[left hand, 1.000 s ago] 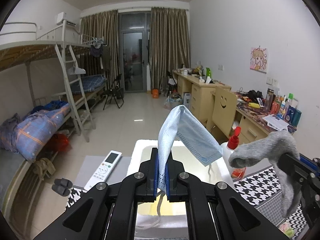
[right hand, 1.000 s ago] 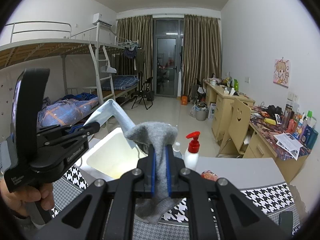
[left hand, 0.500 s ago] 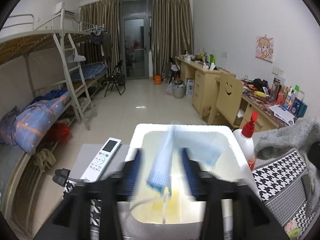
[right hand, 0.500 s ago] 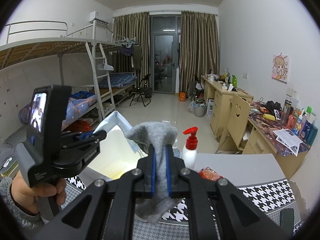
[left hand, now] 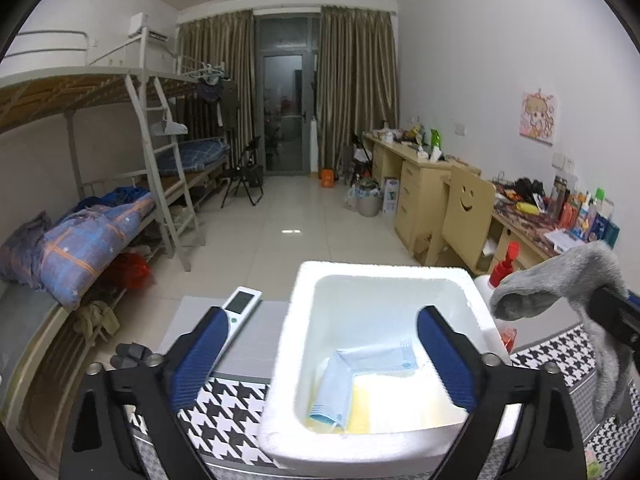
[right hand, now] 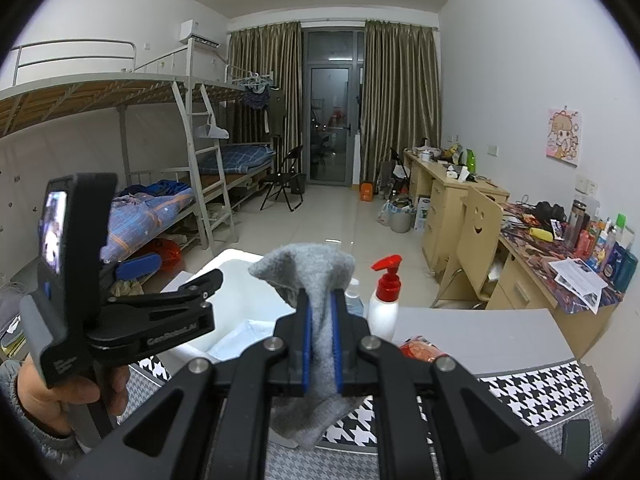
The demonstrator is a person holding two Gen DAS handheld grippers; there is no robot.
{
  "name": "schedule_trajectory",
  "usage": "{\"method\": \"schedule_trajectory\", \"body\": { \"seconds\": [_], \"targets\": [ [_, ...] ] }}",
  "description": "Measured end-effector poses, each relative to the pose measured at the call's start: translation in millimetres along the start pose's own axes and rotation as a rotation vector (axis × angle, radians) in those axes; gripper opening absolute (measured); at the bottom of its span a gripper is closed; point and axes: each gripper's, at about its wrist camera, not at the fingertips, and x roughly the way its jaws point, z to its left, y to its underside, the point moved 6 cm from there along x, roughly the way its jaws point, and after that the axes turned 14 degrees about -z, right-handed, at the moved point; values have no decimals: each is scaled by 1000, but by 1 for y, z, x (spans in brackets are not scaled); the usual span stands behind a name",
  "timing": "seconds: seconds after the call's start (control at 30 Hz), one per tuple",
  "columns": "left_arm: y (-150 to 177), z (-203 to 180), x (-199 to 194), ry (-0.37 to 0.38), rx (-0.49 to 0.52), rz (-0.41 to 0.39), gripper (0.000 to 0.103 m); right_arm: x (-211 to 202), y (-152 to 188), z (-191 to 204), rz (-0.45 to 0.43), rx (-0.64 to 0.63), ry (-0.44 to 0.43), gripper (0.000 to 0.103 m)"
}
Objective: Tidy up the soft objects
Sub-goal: 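Lower the grey cloth into the foam box and open the right gripper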
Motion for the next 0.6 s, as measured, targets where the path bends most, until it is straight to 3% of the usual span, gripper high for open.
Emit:
{"method": "schedule_trajectory", "body": {
  "seconds": [0.13,0.6],
  "targets": [
    [-4,11,-9,-32,1,-24,102,4,0,6,5,2,-22,12],
    [-4,45,-36,-79,-6,-69,102,21,1,29,21,-11,-64,12]
  ]
}}
